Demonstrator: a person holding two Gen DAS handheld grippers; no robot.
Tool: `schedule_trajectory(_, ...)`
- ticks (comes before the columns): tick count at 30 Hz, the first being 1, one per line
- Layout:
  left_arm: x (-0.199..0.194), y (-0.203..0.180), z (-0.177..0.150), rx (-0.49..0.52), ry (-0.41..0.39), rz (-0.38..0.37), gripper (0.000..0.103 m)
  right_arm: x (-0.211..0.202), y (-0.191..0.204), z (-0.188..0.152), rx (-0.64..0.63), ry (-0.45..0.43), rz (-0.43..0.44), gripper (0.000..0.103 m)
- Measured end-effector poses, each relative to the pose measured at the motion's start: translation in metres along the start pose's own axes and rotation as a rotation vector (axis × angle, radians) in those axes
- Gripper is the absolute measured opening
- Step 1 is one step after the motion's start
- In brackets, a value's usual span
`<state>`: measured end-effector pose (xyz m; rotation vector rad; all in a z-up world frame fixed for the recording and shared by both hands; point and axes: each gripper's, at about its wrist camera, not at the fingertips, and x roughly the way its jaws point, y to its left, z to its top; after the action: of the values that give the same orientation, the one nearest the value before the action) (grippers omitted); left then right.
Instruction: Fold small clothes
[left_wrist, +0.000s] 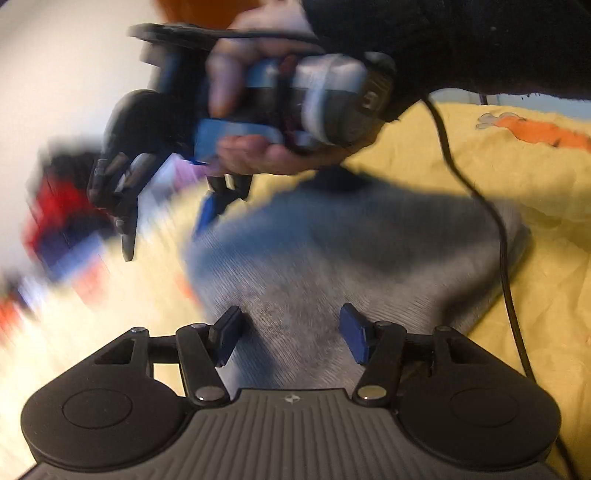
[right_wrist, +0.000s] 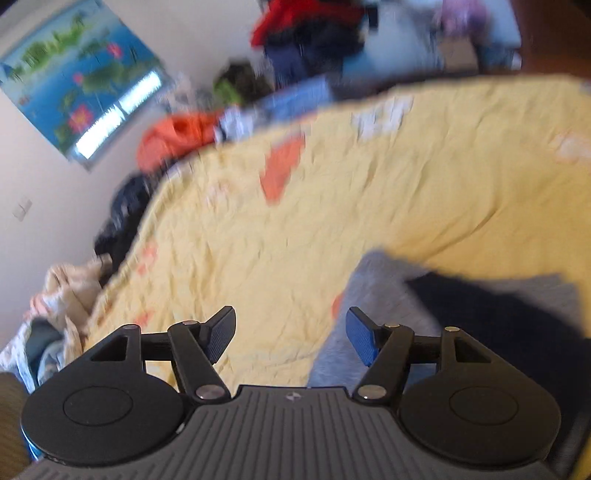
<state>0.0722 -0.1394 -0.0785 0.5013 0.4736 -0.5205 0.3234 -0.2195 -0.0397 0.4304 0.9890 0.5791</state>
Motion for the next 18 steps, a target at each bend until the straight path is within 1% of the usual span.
schedule_trajectory(1, 0.001, 0.004, -0.003, -0.059, -0.005, -0.017, 0.056, 0.025, -0.002, 0.002, -0.003, 0.058, -0.068, 0.064)
schedule_trajectory(2, 0.003, 0.007, -0.003, -0.106, 0.005, -0.035, 0.056, 0.044, -0.004, 0.002, -0.018, 0.072, -0.147, 0.062)
schedule_trajectory(3, 0.005, 0.012, -0.002, -0.156, 0.020, -0.056, 0.056, 0.049, -0.005, 0.002, -0.048, 0.014, -0.153, 0.061)
schedule_trajectory(4, 0.006, 0.014, -0.003, -0.183, 0.022, -0.070, 0.056, 0.055, -0.008, 0.005, -0.021, 0.004, -0.150, 0.061)
schedule_trajectory(6, 0.006, 0.012, -0.003, -0.164, 0.015, -0.066, 0.056, 0.063, -0.013, 0.012, 0.029, -0.022, -0.148, 0.061)
schedule_trajectory(8, -0.003, 0.013, -0.005, -0.148, -0.002, -0.067, 0.057, 0.062, -0.007, 0.011, 0.025, -0.011, -0.164, 0.062)
schedule_trajectory(9, -0.011, 0.019, -0.006, -0.171, -0.014, -0.074, 0.057, 0.053, -0.006, 0.008, 0.023, -0.012, -0.166, 0.062)
schedule_trajectory(10, -0.018, 0.032, -0.006, -0.216, -0.033, -0.096, 0.057, 0.039, -0.004, 0.004, 0.043, -0.036, -0.149, 0.064)
schedule_trajectory(11, -0.029, 0.040, -0.008, -0.261, -0.055, -0.124, 0.057, 0.013, -0.002, -0.008, 0.065, -0.074, -0.091, 0.065)
schedule_trajectory(12, -0.039, 0.048, -0.010, -0.298, -0.074, -0.156, 0.057, -0.012, -0.004, -0.020, 0.082, -0.108, -0.009, 0.068)
schedule_trajectory(13, -0.044, 0.052, -0.010, -0.318, -0.078, -0.191, 0.057, -0.039, -0.008, -0.033, 0.103, -0.131, 0.066, 0.076)
schedule_trajectory(14, -0.045, 0.054, -0.010, -0.329, -0.072, -0.226, 0.057, -0.056, -0.013, -0.049, 0.121, -0.129, 0.114, 0.081)
schedule_trajectory(15, -0.045, 0.053, -0.009, -0.329, -0.066, -0.251, 0.057, -0.069, -0.019, -0.066, 0.135, -0.114, 0.135, 0.083)
schedule_trajectory(16, -0.042, 0.050, -0.008, -0.321, -0.058, -0.261, 0.057, -0.079, -0.027, -0.083, 0.148, -0.106, 0.130, 0.083)
schedule_trajectory(17, -0.033, 0.046, -0.008, -0.318, -0.035, -0.278, 0.056, -0.087, -0.038, -0.101, 0.167, -0.103, 0.107, 0.083)
schedule_trajectory(18, -0.022, 0.042, -0.008, -0.337, 0.012, -0.323, 0.056, -0.092, -0.051, -0.117, 0.202, -0.101, 0.079, 0.083)
